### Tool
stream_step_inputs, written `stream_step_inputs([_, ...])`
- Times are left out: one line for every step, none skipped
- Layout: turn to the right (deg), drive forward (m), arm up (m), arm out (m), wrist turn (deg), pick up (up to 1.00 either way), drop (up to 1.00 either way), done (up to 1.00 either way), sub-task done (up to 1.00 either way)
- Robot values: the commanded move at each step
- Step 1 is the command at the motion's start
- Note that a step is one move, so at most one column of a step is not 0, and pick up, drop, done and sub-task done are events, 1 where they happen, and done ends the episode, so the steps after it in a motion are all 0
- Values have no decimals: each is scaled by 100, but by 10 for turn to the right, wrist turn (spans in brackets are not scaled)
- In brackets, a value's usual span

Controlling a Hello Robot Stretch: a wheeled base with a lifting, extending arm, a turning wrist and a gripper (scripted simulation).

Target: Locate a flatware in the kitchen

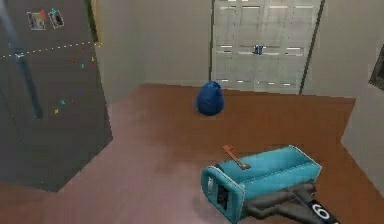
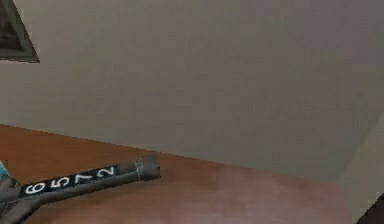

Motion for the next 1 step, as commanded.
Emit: stream_step_inputs([0,70,0,0,0,0,0,0,0])
